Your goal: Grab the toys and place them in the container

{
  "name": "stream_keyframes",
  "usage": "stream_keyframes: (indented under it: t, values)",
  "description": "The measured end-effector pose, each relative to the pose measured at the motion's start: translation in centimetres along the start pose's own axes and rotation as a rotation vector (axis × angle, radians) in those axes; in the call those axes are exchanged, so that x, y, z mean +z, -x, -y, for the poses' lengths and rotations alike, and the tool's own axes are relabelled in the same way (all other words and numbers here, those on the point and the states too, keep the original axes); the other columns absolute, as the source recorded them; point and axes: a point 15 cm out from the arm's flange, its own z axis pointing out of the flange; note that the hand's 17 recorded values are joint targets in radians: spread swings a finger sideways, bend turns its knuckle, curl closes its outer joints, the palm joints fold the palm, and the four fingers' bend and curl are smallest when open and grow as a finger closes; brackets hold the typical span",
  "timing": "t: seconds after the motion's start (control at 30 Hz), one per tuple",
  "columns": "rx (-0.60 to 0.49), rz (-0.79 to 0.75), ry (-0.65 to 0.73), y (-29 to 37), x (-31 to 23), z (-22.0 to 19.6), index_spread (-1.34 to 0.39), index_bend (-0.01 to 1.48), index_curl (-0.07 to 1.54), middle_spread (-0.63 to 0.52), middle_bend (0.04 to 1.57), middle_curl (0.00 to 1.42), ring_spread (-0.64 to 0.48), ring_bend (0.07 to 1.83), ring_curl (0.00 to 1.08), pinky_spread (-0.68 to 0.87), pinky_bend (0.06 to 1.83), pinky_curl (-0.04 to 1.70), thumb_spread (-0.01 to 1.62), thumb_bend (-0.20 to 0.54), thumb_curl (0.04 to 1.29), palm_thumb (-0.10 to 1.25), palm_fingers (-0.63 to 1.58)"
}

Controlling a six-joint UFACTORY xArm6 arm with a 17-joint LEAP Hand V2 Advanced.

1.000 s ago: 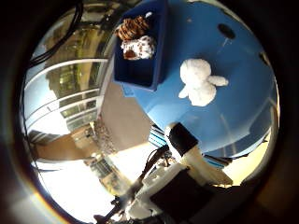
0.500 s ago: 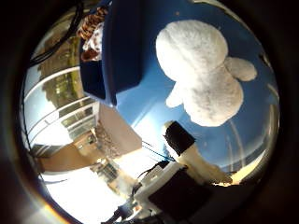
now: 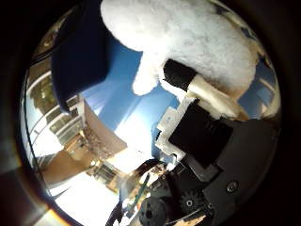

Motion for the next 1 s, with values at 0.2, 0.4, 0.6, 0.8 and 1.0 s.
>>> stream_keyframes:
  t: [0.2,0.4,0.6,0.8,1.0]
  values:
    - [0.029,0.03,-0.063,-0.8,-2.2,-0.1,-0.51,0.4,0.23,-0.16,1.08,0.86,-0.01,1.35,0.66,0.35,1.18,0.64,1.04,0.057,0.57,0.98,1.03]
    - [0.024,0.069,-0.094,-0.3,-4.3,-1.4,-0.68,0.56,0.28,-0.2,1.15,0.96,-0.05,1.42,0.7,0.3,1.27,0.77,1.06,0.046,0.65,1.02,0.96]
    - [-0.017,0.08,-0.035,0.0,-5.6,-5.0,-0.81,0.67,0.33,-0.22,1.18,1.03,-0.06,1.48,0.73,0.26,1.33,0.85,1.06,0.022,0.71,1.02,0.9]
    - [-0.052,0.13,-0.063,1.1,-10.8,-7.0,-0.91,0.73,0.4,-0.23,1.21,1.08,-0.07,1.53,0.74,0.23,1.39,0.91,1.08,0.001,0.77,1.03,0.84]
    - [-0.11,0.165,-0.167,3.5,-18.3,-8.4,-0.98,0.76,0.48,-0.24,1.24,1.11,-0.07,1.57,0.75,0.21,1.44,0.95,1.08,-0.006,0.82,1.03,0.81]
